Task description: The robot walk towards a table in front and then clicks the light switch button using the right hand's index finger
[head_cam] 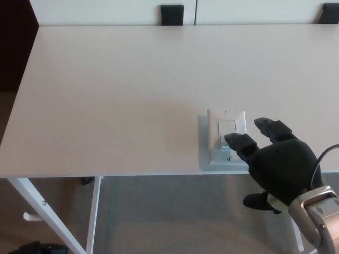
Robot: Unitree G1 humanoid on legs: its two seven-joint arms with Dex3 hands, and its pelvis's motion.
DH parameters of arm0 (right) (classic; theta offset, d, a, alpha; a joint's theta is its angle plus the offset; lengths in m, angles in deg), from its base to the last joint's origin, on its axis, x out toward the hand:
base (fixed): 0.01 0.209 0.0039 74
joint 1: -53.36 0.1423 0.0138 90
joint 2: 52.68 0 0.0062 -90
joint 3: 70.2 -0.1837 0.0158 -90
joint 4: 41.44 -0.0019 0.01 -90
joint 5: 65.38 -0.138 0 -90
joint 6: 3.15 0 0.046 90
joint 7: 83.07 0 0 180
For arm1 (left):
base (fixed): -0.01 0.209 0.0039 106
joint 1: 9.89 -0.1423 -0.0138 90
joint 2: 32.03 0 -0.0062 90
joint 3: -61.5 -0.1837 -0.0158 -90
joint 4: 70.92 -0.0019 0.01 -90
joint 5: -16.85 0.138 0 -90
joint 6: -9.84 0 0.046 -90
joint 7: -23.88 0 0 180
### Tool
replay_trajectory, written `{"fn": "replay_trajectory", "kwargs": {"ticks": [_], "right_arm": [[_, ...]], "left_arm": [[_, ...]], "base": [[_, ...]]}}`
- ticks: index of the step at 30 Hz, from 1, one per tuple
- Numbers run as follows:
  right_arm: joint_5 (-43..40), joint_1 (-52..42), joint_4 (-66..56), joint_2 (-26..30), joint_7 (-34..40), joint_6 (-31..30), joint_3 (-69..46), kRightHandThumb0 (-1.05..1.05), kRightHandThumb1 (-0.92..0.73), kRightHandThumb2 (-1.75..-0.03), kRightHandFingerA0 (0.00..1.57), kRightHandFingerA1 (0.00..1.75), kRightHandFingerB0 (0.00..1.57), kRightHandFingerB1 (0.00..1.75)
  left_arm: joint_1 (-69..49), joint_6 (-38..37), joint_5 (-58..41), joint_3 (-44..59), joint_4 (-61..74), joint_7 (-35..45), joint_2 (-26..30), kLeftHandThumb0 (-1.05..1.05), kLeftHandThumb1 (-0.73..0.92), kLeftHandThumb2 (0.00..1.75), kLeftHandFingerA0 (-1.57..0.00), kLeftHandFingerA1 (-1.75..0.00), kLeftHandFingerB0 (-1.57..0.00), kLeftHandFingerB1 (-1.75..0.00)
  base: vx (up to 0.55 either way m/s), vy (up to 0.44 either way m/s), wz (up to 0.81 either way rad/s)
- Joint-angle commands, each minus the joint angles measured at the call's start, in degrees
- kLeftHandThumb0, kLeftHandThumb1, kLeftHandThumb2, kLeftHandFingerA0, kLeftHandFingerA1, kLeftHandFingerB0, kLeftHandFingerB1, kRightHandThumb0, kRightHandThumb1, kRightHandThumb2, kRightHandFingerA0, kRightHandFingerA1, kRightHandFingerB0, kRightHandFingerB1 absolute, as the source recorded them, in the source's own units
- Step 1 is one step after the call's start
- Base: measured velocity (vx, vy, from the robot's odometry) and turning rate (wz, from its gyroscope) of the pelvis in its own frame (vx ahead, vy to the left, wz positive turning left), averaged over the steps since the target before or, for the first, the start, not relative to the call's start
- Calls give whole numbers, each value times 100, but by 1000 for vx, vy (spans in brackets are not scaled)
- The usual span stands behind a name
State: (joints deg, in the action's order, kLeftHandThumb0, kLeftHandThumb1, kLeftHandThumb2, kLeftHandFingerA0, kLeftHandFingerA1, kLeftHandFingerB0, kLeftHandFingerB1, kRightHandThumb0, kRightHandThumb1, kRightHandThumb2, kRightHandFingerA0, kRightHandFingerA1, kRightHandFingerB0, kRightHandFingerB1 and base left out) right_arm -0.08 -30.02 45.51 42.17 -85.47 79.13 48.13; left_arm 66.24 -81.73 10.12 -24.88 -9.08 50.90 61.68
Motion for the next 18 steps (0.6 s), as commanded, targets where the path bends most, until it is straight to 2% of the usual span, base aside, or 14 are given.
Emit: {"fn": "replay_trajectory", "kwargs": {"ticks": [1, 2, 3, 6, 7, 18], "right_arm": [[110, -78, 25, 69, -4, -36, 53, -87, -49, -71, 6, 18, 14, 30], [135, -76, 21, 73, -46, -64, 69, -87, -49, -71, 6, 18, 14, 30], [141, -64, 44, 72, -70, -72, 84, -78, -47, -86, 5, 15, 10, 31], [153, -93, 73, 59, -40, -87, 108, -80, -48, -86, 8, 17, 11, 32], [169, -104, 80, 71, -11, -79, 118, -84, -60, -59, 3, 27, 14, 28], [187, -203, 197, 43, 137, -78, 170, -83, -59, -59, 4, 27, 15, 28]], "left_arm": [[36, 78, 50, -6, -37, 58, 72, -74, 42, 68, -57, -96, -37, -71], [43, 65, 49, -9, -34, 74, 80, -74, 42, 68, -57, -96, -37, -71], [60, 49, 72, -16, -40, 52, 83, -75, 42, 67, -57, -96, -38, -71], [59, 36, 62, -18, -40, 72, 95, -76, 43, 66, -57, -96, -39, -71], [69, 5, 61, -21, -60, 86, 101, -75, 43, 65, -57, -95, -38, -70], [80, 30, 19, -25, -27, 117, 94, -75, 44, 64, -56, -95, -38, -69]], "base": [[0, 0, 0], [0, 0, 0], [0, 0, 0], [0, 0, 0], [0, 0, 0], [0, 0, 0]]}}
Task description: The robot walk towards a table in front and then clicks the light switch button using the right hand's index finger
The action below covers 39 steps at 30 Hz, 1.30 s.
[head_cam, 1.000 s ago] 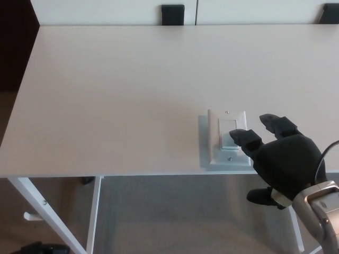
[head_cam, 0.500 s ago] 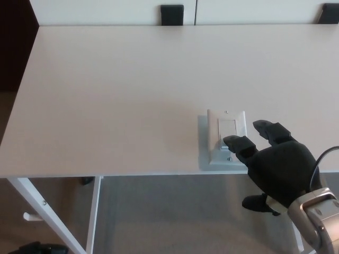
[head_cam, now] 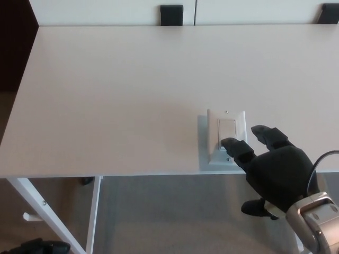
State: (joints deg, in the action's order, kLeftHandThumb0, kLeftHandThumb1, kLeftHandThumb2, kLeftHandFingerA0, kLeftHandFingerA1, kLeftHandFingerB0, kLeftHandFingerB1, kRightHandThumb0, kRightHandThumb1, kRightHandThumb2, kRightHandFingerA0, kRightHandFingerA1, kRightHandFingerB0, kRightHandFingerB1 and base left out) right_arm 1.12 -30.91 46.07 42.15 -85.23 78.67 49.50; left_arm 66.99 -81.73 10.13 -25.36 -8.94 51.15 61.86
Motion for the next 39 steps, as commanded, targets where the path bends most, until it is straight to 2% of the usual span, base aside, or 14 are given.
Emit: {"fn": "replay_trajectory", "kwargs": {"ticks": [1, 2, 3, 5, 10, 12, 13, 15, 22, 23, 27, 28, 31, 39], "right_arm": [[66, -107, 154, 41, 133, -21, 40, -83, -60, -58, 4, 27, 15, 28], [87, -111, 170, 54, 167, -8, 56, -82, -49, -86, 9, 20, 11, 35], [102, -139, 166, 60, 174, -13, 73, -80, -48, -87, 8, 20, 11, 35], [93, -205, 128, 60, 117, -32, 89, -86, -60, -59, 6, 24, 16, 28], [42, -78, 157, 111, 10, -5, 37, -81, -49, -84, 6, 22, 11, 33], [32, -123, 113, 99, 0, -17, 43, -80, -49, -84, 8, 22, 11, 33], [26, -145, 113, 107, 43, 2, 43, -82, -58, -59, 6, 25, 16, 28], [17, -133, 105, 98, 25, 3, 42, -80, -48, -84, 8, 24, 11, 35], [55, -106, -79, 133, -116, -41, -4, -82, -59, -58, 3, 27, 15, 28], [50, -127, -104, 134, -104, -33, -4, -78, -47, -84, 8, 18, 12, 35], [-24, -93, -81, 151, -55, 25, -51, -81, -57, -58, 4, 27, 15, 28], [-8, -101, -88, 153, -84, 14, -42, -78, -47, -85, 8, 19, 11, 35], [46, -39, -61, 135, -255, -48, -9, -81, -59, -59, 4, 25, 19, 29], [84, 42, 5, 110, -540, -117, 37, -80, -48, -84, 8, 20, 29, 43]], "left_arm": [[13, 25, 22, 23, -53, 90, 79, -76, 44, 64, -55, -95, -38, -69], [6, -4, 28, 17, -69, 95, 72, -75, 45, 63, -55, -95, -38, -68], [-33, -17, 29, 15, -57, 98, 66, -75, 32, 88, -58, -89, -39, -69], [-109, -46, 36, 10, -55, 94, 52, -75, 45, 64, -55, -94, -38, -67], [110, -125, 57, -23, -333, 81, -33, -77, 31, 88, -61, -91, -39, -70], [73, -84, 47, -14, -311, 87, -17, -76, 42, 64, -58, -96, -39, -70], [27, -94, 57, -15, -276, 61, -25, -75, 31, 89, -59, -90, -39, -70], [13, -160, 42, -1, -313, 93, -19, -74, 45, 65, -61, -98, -40, -71], [45, -113, 61, -5, -278, 82, 11, -77, 43, 64, -61, -97, -39, -71], [20, -101, 62, -2, -256, 75, 16, -76, 31, 89, -62, -91, -39, -70], [130, -101, 41, -10, -327, 125, 7, -73, 43, 65, -61, -98, -39, -71], [119, -101, 41, -9, -320, 123, 8, -73, 43, 65, -61, -97, -39, -71], [118, -39, 48, 6, -230, 66, 14, -73, 32, 89, -61, -89, -39, -68], [133, 22, 57, -5, -157, 71, 30, -75, 42, 65, -58, -95, -40, -70]], "base": [[0, 0, 0], [0, 0, 0], [0, 0, 0], [0, 0, 0], [0, 0, 0], [0, 0, 0], [0, 0, 0], [0, 0, 0], [0, 0, 0], [0, 0, 0], [0, 0, 0], [0, 0, 0], [0, 0, 0], [0, 0, 0]]}}
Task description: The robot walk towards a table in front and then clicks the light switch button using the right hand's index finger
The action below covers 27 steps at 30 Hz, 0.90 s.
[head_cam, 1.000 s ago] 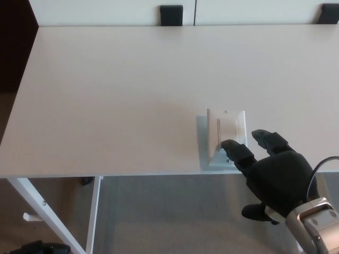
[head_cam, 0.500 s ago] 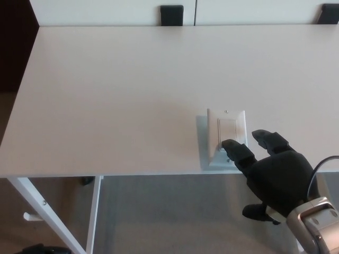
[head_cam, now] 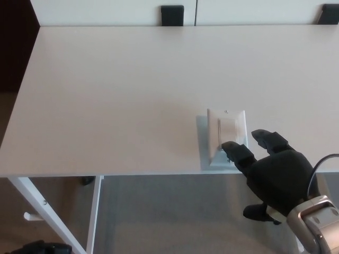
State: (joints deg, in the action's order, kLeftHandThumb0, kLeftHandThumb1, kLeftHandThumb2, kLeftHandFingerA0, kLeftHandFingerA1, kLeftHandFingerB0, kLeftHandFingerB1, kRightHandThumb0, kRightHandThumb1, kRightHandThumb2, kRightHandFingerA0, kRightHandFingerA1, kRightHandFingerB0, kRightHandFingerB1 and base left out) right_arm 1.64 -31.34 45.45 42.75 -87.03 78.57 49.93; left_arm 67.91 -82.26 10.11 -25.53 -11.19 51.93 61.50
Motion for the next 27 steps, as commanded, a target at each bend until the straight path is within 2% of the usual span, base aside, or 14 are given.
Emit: {"fn": "replay_trajectory", "kwargs": {"ticks": [1, 8, 9, 11, 12, 13, 14, 16, 17, 18, 20, 22, 25, 27], "right_arm": [[1, 157, 95, 52, -332, -91, -46, -86, -51, -84, 6, 19, 33, 43], [-117, 58, -35, 31, -358, -55, -91, -86, -52, -84, 7, 23, 31, 42], [-96, 36, -53, 45, -277, -44, -104, -83, -59, -59, 7, 23, 29, 31], [-71, 73, -22, 54, -147, -19, -137, -83, -59, -59, 7, 23, 29, 31], [-65, 48, -141, 42, -91, -51, -195, -83, -51, -86, 7, 26, 20, 41], [-128, 54, -260, 11, 14, -63, -316, -82, -50, -84, 7, 27, 18, 40], [-181, 55, -351, -6, 67, -61, -411, -82, -50, -85, 5, 26, 14, 38], [-282, 57, -641, -24, 154, -62, -666, -80, -48, -85, 7, 23, 16, 38], [-308, 54, -775, -26, 197, -56, -790, -100, -63, -95, 0, 0, 12, 11], [-421, 23, -1018, -27, 196, -29, -976, -90, -52, -74, 0, 13, 12, 28], [-739, 3, -1487, -35, 114, 36, -1357, -92, -56, -93, 0, 8, 7, 18], [-867, -50, -1826, -21, 69, 113, -1606, -102, -62, -92, 0, 2, 6, 10], [-1231, -228, -2674, -3, -351, 92, -2059, -91, -53, -91, 0, 21, 1, 17], [-1630, -666, -3350, -4, -476, 200, -2353, -95, -56, -89, 0, 12, 5, 12]], "left_arm": [[106, 64, 63, 15, 61, -31, 54, -75, 44, 62, -59, -94, -40, -68], [45, 38, 50, 29, 23, 20, 91, -75, 46, 61, -61, -93, -39, -66], [34, 47, 49, 22, 34, 12, 78, -75, 44, 61, -61, -94, -40, -67], [97, 71, 51, 14, 13, -7, 57, -75, 44, 61, -61, -94, -40, -67], [85, 27, 48, 10, -6, 35, 73, -74, 45, 62, -59, -94, -40, -68], [97, 30, 48, 5, 3, 50, 81, -74, 32, 87, -61, -90, -39, -69], [97, 55, 60, -3, 31, 38, 86, -74, 44, 63, -58, -94, -39, -68], [105, 52, 116, -22, 38, -26, 93, -74, 45, 62, -59, -92, -39, -66], [105, 65, 111, -20, 39, -28, 92, -74, 45, 62, -60, -91, -40, -66], [69, 41, 112, -16, 52, -24, 102, -74, 45, 62, -60, -91, -39, -65], [91, 49, 125, -13, 55, -35, 126, -74, 45, 62, -60, -91, -40, -66], [133, 44, 116, -9, 19, -27, 120, -74, 45, 63, -60, -92, -40, -66], [238, 135, 83, 21, -19, -45, 105, -73, 45, 61, -59, -92, -39, -65], [240, 160, 88, 32, 6, -76, 106, -73, 44, 63, -59, -92, -38, -64]], "base": [[0, 0, 0], [0, 0, 0], [0, 0, 0], [0, 0, 0], [0, 0, 0], [0, 0, 0], [0, 0, 0], [0, 0, 0], [0, 0, 0], [0, 0, 0], [0, 0, 0], [0, 0, 0], [0, 0, 0], [0, 0, 0]]}}
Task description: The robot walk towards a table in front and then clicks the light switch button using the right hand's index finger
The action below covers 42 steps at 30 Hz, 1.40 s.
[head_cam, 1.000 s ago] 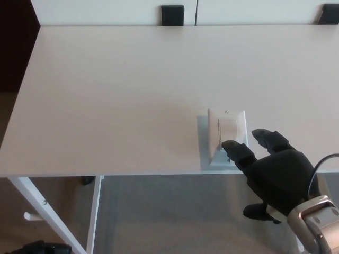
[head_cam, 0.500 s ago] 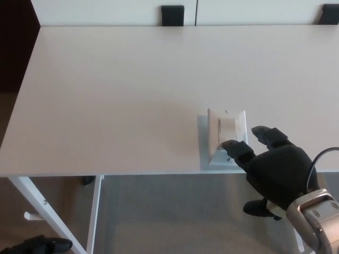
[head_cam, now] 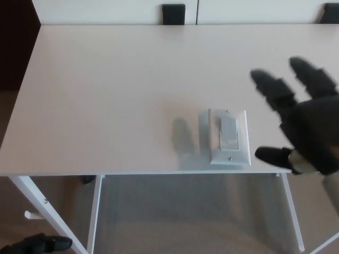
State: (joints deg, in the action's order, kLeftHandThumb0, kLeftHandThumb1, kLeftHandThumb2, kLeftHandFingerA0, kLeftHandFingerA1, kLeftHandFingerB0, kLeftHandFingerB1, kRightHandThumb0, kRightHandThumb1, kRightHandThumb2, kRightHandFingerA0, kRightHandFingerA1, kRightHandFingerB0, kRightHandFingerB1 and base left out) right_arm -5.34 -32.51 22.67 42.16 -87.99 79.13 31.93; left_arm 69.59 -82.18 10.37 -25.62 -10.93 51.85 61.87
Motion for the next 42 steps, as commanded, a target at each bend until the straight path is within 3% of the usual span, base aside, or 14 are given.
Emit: {"fn": "replay_trajectory", "kwargs": {"ticks": [1, 4, 11, 13, 18, 19, 24, 26, 30, 32, 34, 35, 38, 42], "right_arm": [[-963, -818, -1384, 75, -464, 153, -622, -89, -51, -90, 0, 21, 1, 17], [-1092, -1768, -2078, 150, -289, 485, -891, -98, -58, -92, 0, 15, 2, 15], [-2061, -4123, -2393, 64, 232, 1473, -1715, -79, -47, -84, 0, 31, 6, 36], [-2481, -4551, -2150, -92, 319, 1664, -1828, -75, -45, -85, 0, 34, 3, 38], [-3575, -5205, -751, -654, 130, 1666, -1888, -68, -42, -78, 0, 31, 1, 33], [-3605, -5184, -598, -660, 129, 1720, -1885, -57, -58, -58, 0, 32, 5, 34], [-3616, -4838, 670, -694, 152, 2083, -1695, -33, -43, -94, 5, 54, 1, 49], [-3543, -4661, 1049, -749, 91, 1990, -1592, -53, -61, -59, 3, 36, 10, 37], [-3298, -4077, 2143, -727, 101, 1989, -1365, -52, -60, -58, 4, 39, 10, 39], [-3237, -3738, 2745, -607, -215, 1813, -1202, -34, -50, -99, 4, 54, 0, 50], [-3427, -3569, 2931, -562, -399, 1768, -1237, -33, -50, -99, 3, 54, 0, 50], [-3485, -3482, 3018, -539, -422, 1784, -1249, -34, -50, -99, 3, 53, 0, 50], [-3600, -3287, 3350, -443, -451, 1977, -1232, -35, -49, -99, 4, 54, 0, 50], [-3684, -3390, 3499, -368, -522, 2150, -1067, -36, -49, -100, 3, 53, 0, 50]], "left_arm": [[18, 124, 63, 37, -6, -64, 58, -72, 44, 64, -60, -92, -38, -64], [-49, 60, 69, 10, -11, -28, 42, -72, 33, 88, -62, -88, -38, -67], [-156, 11, 114, -5, 53, -58, 62, -72, 45, 64, -53, -95, -39, -67], [-141, 48, 65, 19, 42, -43, 39, -73, 32, 88, -52, -88, -39, -68], [-208, -11, -2, 54, -128, 5, -19, -73, 43, 62, -27, -105, -35, -72], [-214, -27, 0, 53, -154, 6, -26, -74, 43, 62, -25, -105, -33, -71], [-225, 26, 54, 14, -180, -46, -48, -76, 43, 63, -21, -106, -29, -68], [-198, 16, 45, 13, -228, -46, -82, -77, 42, 64, -22, -107, -28, -71], [-135, -26, 39, 41, -270, -85, -123, -75, 42, 63, -23, -109, -29, -73], [-85, 115, 6, 88, -152, -92, -92, -76, 42, 63, -20, -107, -27, -71], [56, 161, 11, 98, -162, -123, -96, -74, 32, 92, -26, -81, -29, -68], [114, 157, 22, 95, -159, -137, -99, -76, 42, 63, -21, -105, -27, -71], [102, 133, 82, 76, -63, -226, -118, -74, 42, 62, -24, -101, -31, -70], [-97, -54, 104, 81, -122, -233, -110, -74, 33, 92, -36, -87, -24, -63]], "base": [[0, 0, 0], [0, 0, 0], [0, 0, 0], [0, 0, 0], [0, 0, 0], [0, 0, 0], [0, 0, 0], [0, 0, 0], [0, 0, 0], [0, 0, 0], [0, 0, 0], [0, 0, 0], [0, 0, 0], [0, 0, 0]]}}
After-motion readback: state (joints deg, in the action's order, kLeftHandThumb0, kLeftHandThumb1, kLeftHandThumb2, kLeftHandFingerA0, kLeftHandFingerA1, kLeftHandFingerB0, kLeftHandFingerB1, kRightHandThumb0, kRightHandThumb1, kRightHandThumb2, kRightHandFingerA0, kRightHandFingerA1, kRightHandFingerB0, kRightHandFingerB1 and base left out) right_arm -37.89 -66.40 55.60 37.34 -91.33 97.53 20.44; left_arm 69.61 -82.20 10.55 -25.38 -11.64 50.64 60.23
